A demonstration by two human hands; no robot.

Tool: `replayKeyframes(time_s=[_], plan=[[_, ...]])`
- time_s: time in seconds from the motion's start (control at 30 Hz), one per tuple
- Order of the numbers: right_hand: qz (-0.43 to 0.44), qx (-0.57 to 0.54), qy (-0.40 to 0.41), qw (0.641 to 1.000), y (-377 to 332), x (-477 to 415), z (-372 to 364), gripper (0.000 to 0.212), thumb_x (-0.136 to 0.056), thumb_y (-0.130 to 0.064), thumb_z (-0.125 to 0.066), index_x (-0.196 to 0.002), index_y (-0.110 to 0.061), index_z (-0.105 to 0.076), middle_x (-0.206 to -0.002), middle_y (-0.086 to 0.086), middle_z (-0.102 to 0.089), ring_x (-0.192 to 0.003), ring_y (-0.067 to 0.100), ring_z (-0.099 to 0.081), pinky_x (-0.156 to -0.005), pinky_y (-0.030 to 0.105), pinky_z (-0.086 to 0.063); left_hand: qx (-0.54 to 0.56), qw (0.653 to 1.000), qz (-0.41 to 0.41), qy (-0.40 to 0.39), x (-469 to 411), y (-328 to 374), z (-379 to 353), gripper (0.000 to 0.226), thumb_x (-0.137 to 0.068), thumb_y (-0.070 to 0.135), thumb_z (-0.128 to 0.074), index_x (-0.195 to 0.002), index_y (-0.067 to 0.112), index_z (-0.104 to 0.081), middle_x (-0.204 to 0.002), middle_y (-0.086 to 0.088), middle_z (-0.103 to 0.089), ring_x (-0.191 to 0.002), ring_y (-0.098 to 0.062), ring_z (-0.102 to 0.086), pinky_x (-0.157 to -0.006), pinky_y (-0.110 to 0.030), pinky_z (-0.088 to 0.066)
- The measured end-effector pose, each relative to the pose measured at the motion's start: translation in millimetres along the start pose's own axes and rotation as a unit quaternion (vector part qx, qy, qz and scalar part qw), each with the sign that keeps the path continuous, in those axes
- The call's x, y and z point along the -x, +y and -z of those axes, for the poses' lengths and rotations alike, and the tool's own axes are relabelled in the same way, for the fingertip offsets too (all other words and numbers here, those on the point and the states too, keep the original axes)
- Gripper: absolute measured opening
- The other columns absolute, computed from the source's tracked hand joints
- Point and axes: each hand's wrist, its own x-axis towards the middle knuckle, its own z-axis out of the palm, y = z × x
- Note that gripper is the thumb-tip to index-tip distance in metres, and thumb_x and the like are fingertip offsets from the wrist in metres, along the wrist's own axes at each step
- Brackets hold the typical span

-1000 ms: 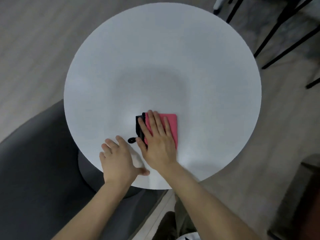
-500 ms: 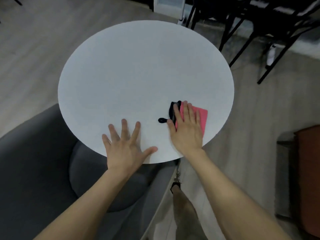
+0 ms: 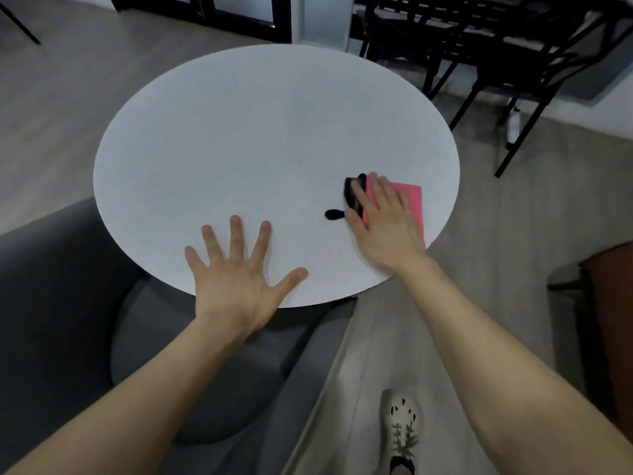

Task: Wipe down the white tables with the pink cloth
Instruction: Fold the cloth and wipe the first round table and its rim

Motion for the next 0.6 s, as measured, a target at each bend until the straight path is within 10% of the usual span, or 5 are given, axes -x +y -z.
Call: replayKeyframes(time_s=[0.2,0.43,0.6], plan=[[0.267,0.000,-0.071,0.961,-1,-2,-1,0.066,-0.113,-0.064,-0.023,-0.173,-0.040,-0.011,-0.182,-0.009,0.000,-0.168,0.010,0.006,-0.136,0.039,0.005,-0.038,0.999,0.024,-0.012,5,2,3,0.106,-0.079,0.100,0.020,-0.167,0.042,0.030,-0.183,-0.006,0.016,-0.166,-0.051,0.007,-0.130,-0.071,-0.012],[0.037,0.003,-0.035,0.999,122,-73,31,0.068,-0.114,-0.057,-0.024,-0.175,-0.031,-0.010,-0.183,0.002,0.001,-0.169,0.019,0.005,-0.136,0.044,0.003,0.018,0.994,0.094,-0.061,5,22,36,0.122,-0.072,0.110,-0.001,-0.174,0.043,0.004,-0.185,-0.002,0.006,-0.171,-0.029,0.006,-0.134,-0.063,-0.014],[0.360,-0.003,-0.058,0.931,102,-44,15,0.065,-0.114,-0.058,-0.027,-0.173,-0.031,-0.021,-0.182,0.001,-0.012,-0.169,0.019,-0.005,-0.137,0.047,-0.006,0.075,0.984,0.159,-0.035,-13,132,71,0.143,-0.052,0.119,-0.035,-0.168,0.035,-0.023,-0.171,-0.002,-0.033,-0.160,-0.027,-0.029,-0.124,-0.052,-0.035]])
